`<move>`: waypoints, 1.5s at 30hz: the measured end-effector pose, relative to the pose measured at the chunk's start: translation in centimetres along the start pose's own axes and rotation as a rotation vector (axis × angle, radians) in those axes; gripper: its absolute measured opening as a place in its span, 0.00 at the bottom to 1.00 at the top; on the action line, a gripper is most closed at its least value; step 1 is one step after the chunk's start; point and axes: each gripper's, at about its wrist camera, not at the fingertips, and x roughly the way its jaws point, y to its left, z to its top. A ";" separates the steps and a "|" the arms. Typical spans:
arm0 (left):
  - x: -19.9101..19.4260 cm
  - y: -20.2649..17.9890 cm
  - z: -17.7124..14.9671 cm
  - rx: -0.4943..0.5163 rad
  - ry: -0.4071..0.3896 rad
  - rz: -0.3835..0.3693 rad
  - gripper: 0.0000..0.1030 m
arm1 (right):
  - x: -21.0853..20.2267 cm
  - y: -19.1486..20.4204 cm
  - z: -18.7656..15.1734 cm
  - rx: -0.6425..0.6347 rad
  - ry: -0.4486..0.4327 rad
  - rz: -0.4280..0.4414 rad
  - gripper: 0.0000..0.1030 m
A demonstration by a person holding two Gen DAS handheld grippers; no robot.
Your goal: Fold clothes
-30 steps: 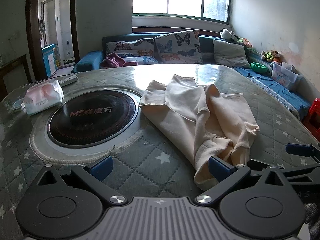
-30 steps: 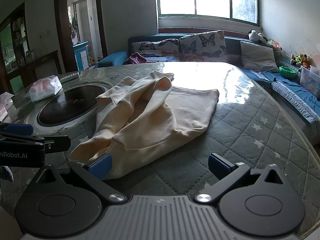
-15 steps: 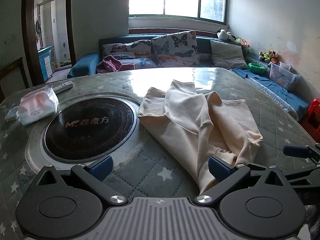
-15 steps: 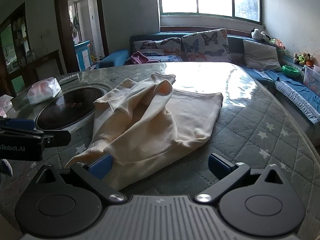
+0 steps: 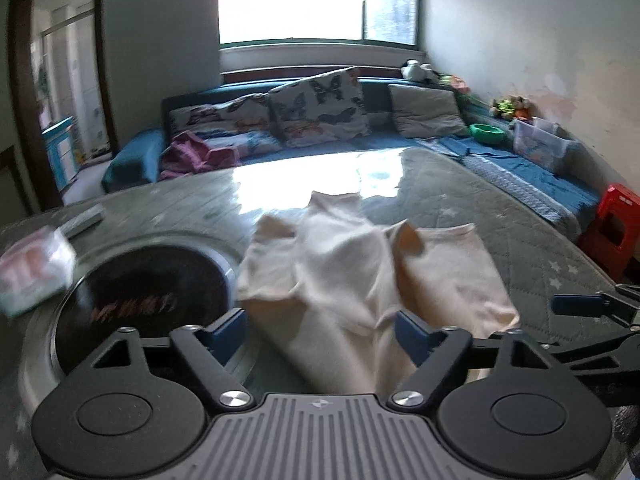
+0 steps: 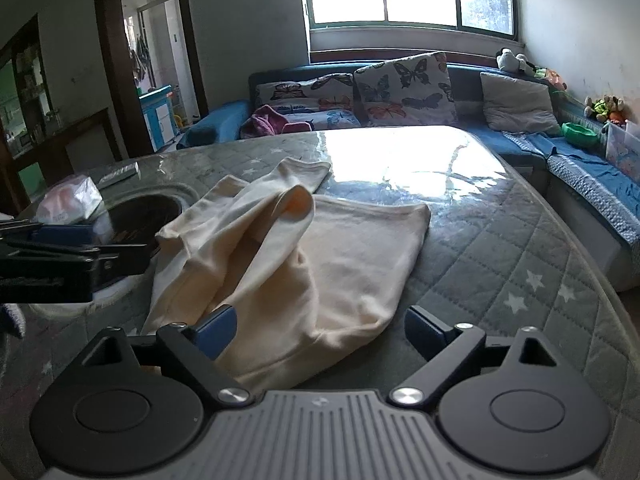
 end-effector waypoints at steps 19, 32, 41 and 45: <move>9.2 -0.5 1.3 0.033 0.146 -0.146 0.05 | 6.5 -2.0 5.5 -0.052 0.048 0.112 0.58; 3.4 4.8 0.5 -0.114 0.056 -0.095 0.03 | 11.3 0.2 6.6 -0.070 0.097 0.179 0.24; -1.4 7.8 -2.3 -0.176 0.038 -0.031 0.03 | 8.9 0.3 6.1 -0.111 0.021 0.116 0.08; -3.0 8.9 -3.7 -0.200 0.052 -0.007 0.03 | 6.5 -0.5 5.7 -0.107 -0.031 0.076 0.08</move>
